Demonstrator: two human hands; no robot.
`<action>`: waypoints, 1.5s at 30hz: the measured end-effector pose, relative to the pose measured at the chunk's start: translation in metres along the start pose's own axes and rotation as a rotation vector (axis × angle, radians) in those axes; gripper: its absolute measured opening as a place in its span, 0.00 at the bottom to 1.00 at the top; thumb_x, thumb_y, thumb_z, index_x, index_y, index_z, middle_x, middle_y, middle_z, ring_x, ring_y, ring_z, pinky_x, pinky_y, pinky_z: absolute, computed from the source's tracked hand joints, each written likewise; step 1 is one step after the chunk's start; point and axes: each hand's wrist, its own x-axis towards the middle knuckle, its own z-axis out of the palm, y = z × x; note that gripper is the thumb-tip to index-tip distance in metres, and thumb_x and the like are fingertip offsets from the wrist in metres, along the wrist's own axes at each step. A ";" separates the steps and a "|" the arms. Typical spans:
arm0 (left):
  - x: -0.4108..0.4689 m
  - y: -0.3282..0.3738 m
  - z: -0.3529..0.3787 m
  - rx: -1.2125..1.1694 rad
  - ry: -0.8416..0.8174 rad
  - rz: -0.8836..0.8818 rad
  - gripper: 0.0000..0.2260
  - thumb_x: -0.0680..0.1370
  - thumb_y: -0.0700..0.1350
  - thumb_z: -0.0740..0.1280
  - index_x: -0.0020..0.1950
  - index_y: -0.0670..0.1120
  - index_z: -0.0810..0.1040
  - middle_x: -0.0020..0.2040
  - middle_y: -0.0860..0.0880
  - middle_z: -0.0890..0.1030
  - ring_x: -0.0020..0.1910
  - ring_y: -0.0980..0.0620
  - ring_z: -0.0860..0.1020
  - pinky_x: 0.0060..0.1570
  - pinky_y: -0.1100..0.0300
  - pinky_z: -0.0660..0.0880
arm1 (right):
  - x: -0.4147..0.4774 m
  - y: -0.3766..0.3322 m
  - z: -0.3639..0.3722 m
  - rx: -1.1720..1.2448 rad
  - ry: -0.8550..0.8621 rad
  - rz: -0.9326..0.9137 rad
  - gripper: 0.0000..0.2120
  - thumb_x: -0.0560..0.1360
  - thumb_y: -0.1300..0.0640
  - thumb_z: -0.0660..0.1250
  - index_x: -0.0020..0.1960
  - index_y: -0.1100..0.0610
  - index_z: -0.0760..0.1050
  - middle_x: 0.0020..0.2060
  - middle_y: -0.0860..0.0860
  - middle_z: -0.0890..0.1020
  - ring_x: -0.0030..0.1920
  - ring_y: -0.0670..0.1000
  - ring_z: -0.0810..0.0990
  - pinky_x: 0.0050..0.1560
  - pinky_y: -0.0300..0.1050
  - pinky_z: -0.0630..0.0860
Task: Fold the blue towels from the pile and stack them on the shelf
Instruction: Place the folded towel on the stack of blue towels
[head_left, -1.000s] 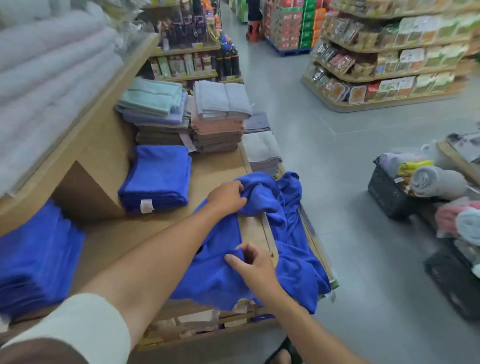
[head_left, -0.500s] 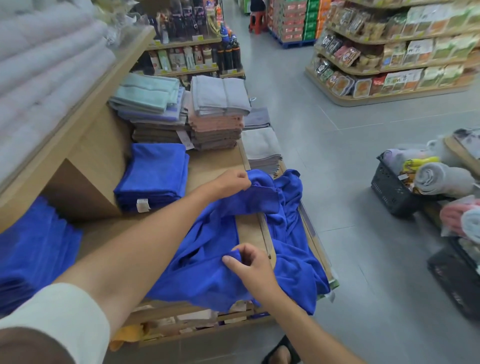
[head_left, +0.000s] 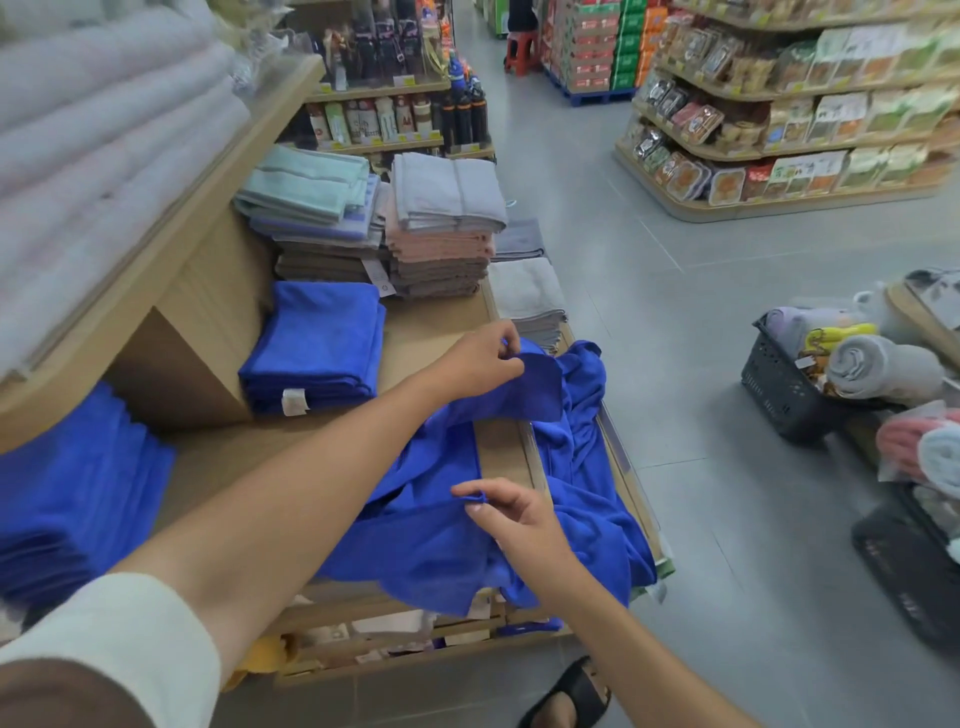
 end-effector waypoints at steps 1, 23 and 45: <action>-0.005 0.002 -0.005 -0.035 -0.005 -0.007 0.09 0.74 0.38 0.67 0.45 0.53 0.74 0.29 0.57 0.73 0.26 0.62 0.69 0.38 0.59 0.68 | -0.001 -0.008 0.000 -0.008 0.004 -0.033 0.14 0.79 0.65 0.69 0.50 0.47 0.87 0.44 0.47 0.86 0.43 0.42 0.81 0.45 0.34 0.75; -0.135 0.095 -0.205 -0.310 0.587 0.053 0.16 0.84 0.47 0.60 0.37 0.48 0.66 0.33 0.49 0.66 0.34 0.52 0.66 0.35 0.55 0.61 | -0.014 -0.257 0.062 -0.533 -0.357 -0.273 0.06 0.67 0.54 0.79 0.45 0.51 0.87 0.38 0.49 0.86 0.37 0.43 0.82 0.34 0.34 0.75; -0.205 0.133 -0.212 -0.590 0.344 0.201 0.10 0.82 0.49 0.66 0.45 0.52 0.86 0.45 0.49 0.85 0.42 0.51 0.81 0.37 0.59 0.78 | -0.019 -0.315 0.114 -0.615 0.197 -0.865 0.10 0.74 0.60 0.77 0.41 0.45 0.83 0.32 0.39 0.85 0.34 0.38 0.82 0.38 0.33 0.78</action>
